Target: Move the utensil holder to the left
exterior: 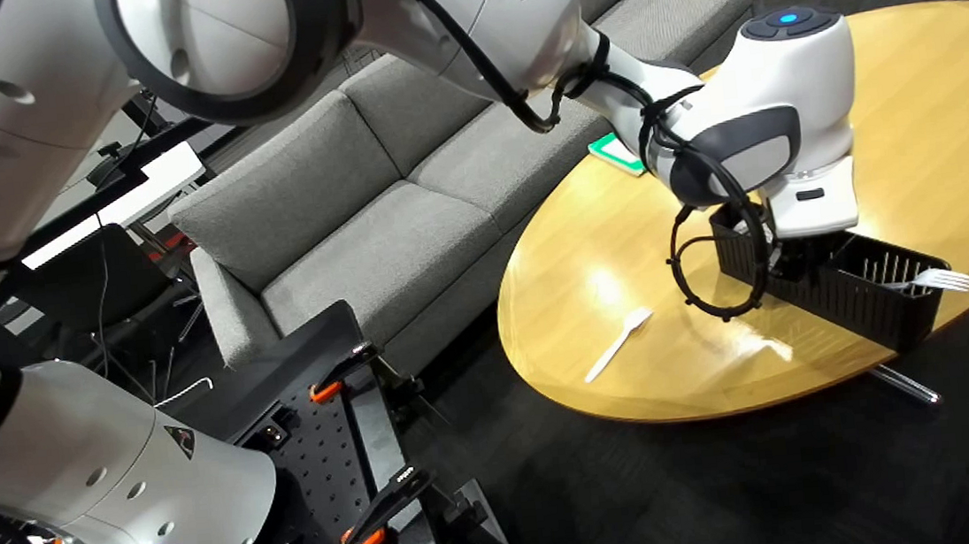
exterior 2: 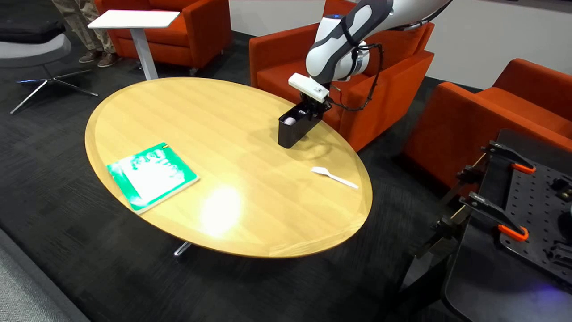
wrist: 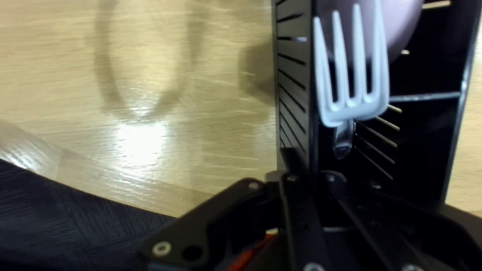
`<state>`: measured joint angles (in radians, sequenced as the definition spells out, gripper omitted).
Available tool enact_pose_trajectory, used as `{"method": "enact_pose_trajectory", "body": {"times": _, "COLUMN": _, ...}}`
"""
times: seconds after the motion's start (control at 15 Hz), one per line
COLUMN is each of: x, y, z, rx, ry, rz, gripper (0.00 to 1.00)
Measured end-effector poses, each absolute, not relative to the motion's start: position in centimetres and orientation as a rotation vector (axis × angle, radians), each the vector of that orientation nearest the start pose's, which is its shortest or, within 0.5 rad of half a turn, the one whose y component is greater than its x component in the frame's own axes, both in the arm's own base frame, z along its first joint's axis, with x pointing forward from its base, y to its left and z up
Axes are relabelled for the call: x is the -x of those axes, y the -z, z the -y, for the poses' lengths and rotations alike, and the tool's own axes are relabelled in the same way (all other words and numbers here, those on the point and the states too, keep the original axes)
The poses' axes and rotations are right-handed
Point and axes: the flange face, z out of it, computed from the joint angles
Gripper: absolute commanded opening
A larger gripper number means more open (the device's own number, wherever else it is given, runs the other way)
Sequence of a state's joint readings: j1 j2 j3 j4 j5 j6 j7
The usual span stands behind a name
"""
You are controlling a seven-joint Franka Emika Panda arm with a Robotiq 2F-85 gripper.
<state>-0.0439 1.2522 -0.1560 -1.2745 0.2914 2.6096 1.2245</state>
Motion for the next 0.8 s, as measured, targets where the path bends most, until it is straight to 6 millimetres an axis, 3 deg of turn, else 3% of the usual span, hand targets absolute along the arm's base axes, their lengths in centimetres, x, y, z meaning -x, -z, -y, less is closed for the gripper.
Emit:
{"method": "enact_pose_trajectory", "body": {"times": 0.47, "x": -70.6, "y": 0.1, "z": 11.9, "rx": 2.21, "ry": 0.136, "rz": -2.138, "gripper": 0.01}}
{"method": "enact_pose_trajectory", "body": {"times": 0.8, "x": -70.4, "y": -3.1, "z": 10.2, "rx": 2.327, "ry": 0.146, "rz": -2.036, "gripper": 0.01}}
